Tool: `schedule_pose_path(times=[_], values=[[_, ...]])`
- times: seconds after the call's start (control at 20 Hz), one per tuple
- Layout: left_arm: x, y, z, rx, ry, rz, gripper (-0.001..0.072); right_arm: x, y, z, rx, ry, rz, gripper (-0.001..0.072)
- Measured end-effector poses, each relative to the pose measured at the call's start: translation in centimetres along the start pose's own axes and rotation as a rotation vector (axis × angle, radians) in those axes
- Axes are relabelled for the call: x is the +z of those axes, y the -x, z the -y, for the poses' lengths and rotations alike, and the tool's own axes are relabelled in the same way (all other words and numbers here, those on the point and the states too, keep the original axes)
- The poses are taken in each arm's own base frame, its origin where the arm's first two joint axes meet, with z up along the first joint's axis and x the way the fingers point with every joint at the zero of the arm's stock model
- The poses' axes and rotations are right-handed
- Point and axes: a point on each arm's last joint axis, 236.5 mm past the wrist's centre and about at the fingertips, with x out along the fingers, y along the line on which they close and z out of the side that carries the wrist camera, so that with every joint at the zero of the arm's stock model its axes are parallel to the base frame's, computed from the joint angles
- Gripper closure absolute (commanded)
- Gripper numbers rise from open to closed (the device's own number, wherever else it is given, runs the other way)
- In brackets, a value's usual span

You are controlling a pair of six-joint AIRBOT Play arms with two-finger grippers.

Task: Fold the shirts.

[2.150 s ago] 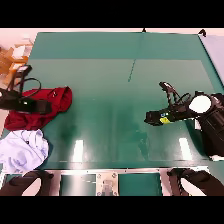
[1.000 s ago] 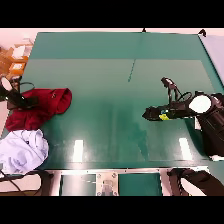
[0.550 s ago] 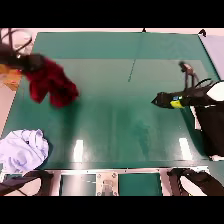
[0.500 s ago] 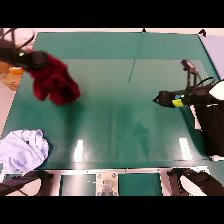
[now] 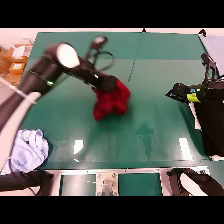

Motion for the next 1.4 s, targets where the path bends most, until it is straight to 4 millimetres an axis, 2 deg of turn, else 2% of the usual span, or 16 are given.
schedule_pose_path(times=[0.05, 0.15, 0.3, 0.4, 0.55, 0.7, 0.85, 0.95, 1.0, 1.05, 1.2, 1.3, 1.4], values=[[-0.5, -1.2, 0.2, -0.007, 0.002, -0.025, -0.0007, 0.1, 0.1, 0.1, -0.002, -0.004, 0.001, 0.0364], [-0.9, -1.9, 0.0, -0.017, 0.016, -0.058, -0.0007, 0.1, 0.1, 0.3, -0.004, -0.007, 0.001, 0.0355], [-0.3, 0.0, -2.6, 0.001, 0.048, -0.091, -0.0007, -0.7, -0.2, 0.5, 0.000, -0.018, -0.026, 0.0347], [-0.6, 1.7, -5.3, 0.021, 0.089, -0.130, -0.0007, -3.0, -1.6, 0.7, 0.013, -0.034, -0.097, 0.0333], [-3.1, 2.7, -9.3, 0.045, 0.165, -0.224, -0.0007, -8.8, -5.2, 0.9, 0.046, -0.077, -0.243, 0.0330], [-6.7, 1.6, -11.7, 0.047, 0.229, -0.322, -0.0006, -13.8, -9.4, 0.5, 0.096, -0.131, -0.328, 0.0331], [-10.2, -0.3, -12.7, 0.019, 0.283, -0.390, -0.0006, -16.3, -12.8, 0.0, 0.135, -0.176, -0.387, 0.0334], [-11.9, -1.2, -13.0, 0.005, 0.306, -0.421, -0.0006, -16.6, -14.8, -0.5, 0.164, -0.200, -0.404, 0.0363], [-12.4, -1.5, -13.1, 0.000, 0.312, -0.429, -0.0006, -16.3, -15.6, -1.0, 0.186, -0.211, -0.407, 0.0481], [-12.8, -1.7, -13.1, -0.005, 0.317, -0.433, -0.0006, -15.9, -16.2, -1.3, 0.199, -0.206, -0.401, 0.0688], [-13.4, -2.1, -13.0, -0.022, 0.327, -0.441, -0.0006, -12.7, -17.0, -1.3, 0.227, -0.188, -0.348, 0.0697], [-13.4, -2.3, -12.9, -0.030, 0.334, -0.436, -0.0006, -9.9, -16.1, -0.6, 0.246, -0.186, -0.319, 0.0696], [-13.4, -2.9, -12.2, -0.061, 0.355, -0.420, -0.0006, -7.2, -14.3, 1.1, 0.253, -0.193, -0.285, 0.0696]])
